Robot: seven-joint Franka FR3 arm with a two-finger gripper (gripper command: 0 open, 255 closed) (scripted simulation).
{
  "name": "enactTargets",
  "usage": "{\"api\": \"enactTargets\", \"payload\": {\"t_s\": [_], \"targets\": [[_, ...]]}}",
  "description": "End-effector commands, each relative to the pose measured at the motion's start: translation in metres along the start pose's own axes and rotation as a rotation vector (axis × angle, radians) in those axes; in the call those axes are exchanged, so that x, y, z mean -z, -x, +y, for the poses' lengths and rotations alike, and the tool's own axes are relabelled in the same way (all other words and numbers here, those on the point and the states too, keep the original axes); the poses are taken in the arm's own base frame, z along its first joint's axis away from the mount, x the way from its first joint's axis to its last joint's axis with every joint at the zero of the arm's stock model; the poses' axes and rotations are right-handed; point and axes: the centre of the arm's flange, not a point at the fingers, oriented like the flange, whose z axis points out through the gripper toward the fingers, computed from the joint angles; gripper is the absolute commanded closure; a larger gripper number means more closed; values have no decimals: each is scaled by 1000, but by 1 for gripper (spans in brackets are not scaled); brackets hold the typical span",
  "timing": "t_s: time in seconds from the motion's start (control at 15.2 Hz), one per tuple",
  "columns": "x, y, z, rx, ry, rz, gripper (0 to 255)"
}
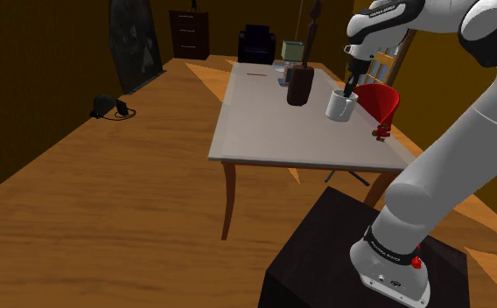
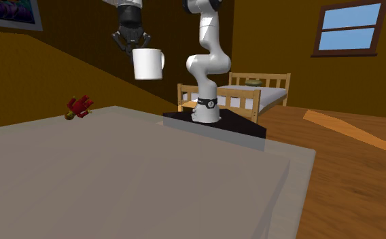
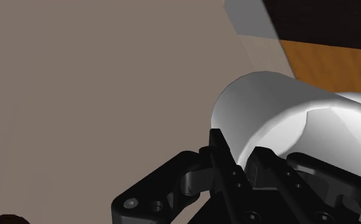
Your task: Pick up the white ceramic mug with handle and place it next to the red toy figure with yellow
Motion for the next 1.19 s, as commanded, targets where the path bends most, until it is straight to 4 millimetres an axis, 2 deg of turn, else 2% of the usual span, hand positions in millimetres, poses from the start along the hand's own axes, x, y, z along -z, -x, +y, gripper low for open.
{"api": "enactTargets", "payload": {"t_s": [0.0,1.12], "targets": [[1,25,9,2,0,0,255],[13,238,77,2,0,0,255]]}}
